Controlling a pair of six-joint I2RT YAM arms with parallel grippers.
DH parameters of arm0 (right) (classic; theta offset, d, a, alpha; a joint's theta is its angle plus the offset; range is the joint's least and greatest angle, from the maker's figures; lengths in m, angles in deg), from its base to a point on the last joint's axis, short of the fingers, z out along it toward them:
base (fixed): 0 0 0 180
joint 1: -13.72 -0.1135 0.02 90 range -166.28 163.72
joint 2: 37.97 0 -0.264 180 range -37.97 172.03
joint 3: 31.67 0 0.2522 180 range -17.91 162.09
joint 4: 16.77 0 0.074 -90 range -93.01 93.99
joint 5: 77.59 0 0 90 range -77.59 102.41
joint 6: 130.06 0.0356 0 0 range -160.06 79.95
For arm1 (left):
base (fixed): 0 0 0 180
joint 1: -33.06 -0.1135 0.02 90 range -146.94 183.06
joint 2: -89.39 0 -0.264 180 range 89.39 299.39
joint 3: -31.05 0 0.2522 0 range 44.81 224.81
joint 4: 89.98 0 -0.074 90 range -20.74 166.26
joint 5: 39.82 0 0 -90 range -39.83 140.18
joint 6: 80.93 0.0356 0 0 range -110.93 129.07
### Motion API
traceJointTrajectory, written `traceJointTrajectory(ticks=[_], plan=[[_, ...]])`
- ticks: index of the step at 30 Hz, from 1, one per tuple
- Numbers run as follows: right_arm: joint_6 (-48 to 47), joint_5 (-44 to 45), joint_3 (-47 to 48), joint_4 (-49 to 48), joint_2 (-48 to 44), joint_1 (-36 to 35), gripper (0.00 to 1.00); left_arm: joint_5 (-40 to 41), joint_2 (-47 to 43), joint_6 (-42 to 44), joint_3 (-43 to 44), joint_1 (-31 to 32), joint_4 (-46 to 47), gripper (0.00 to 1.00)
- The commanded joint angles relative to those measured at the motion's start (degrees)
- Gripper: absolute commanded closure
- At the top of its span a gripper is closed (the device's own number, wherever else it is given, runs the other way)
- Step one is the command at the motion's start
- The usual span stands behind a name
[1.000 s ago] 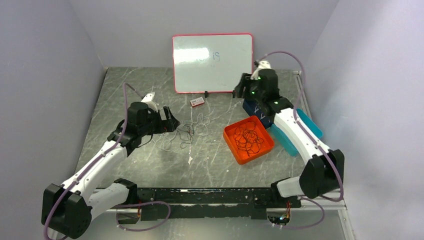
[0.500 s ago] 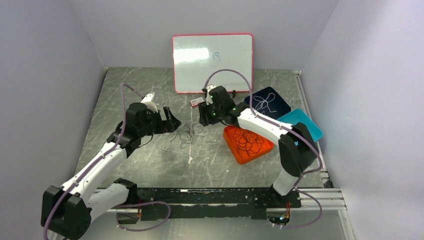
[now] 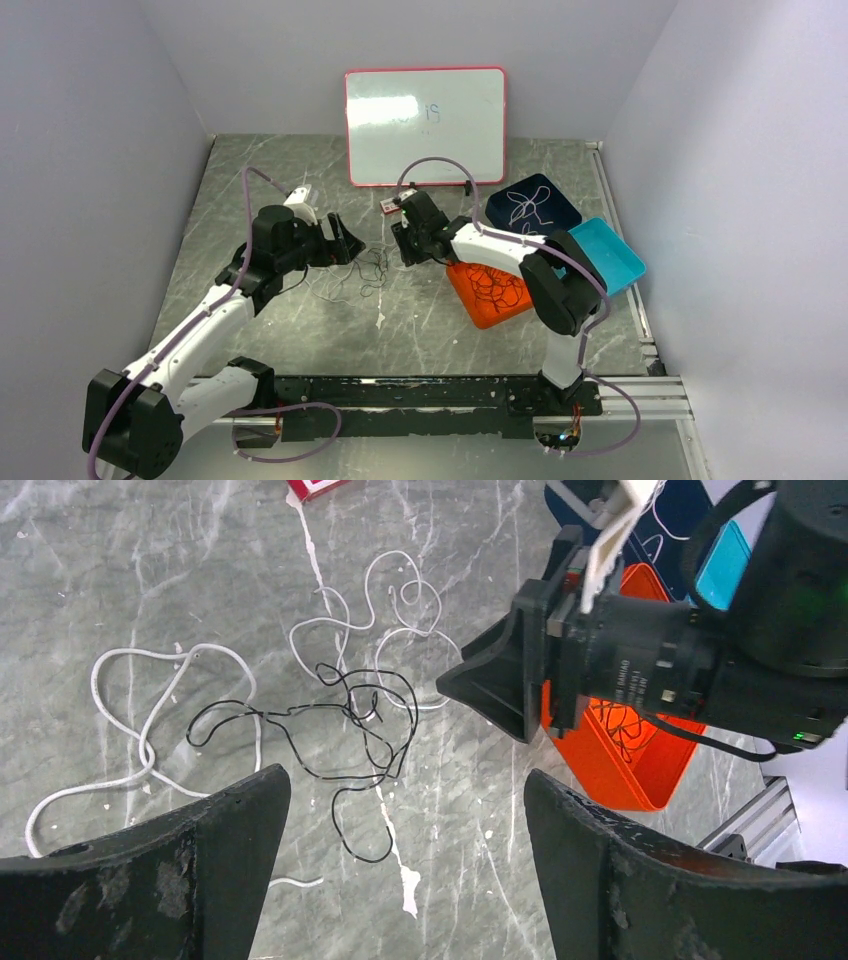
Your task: Untangle the cables
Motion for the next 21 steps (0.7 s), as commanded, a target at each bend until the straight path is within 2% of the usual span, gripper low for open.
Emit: traceJointTrajectory(ticks=[1, 14, 21], plan=[[-1.1, 3.7, -0.2, -3.0, 1.3, 0.0, 0.60, -1.6, -1.3, 0.9, 0.0, -0.5, 2.0, 0.08], [-1.5, 5.0, -0.9, -4.7, 2.1, 0.0, 0.85, -1.4, -0.8, 0.9, 0.0, -0.5, 2.1, 0.10], [-2.4, 5.4, -0.9, -4.2, -0.9, 0.0, 0.99, -0.9, -0.7, 1.4, -0.2, -0.5, 1.8, 0.11]])
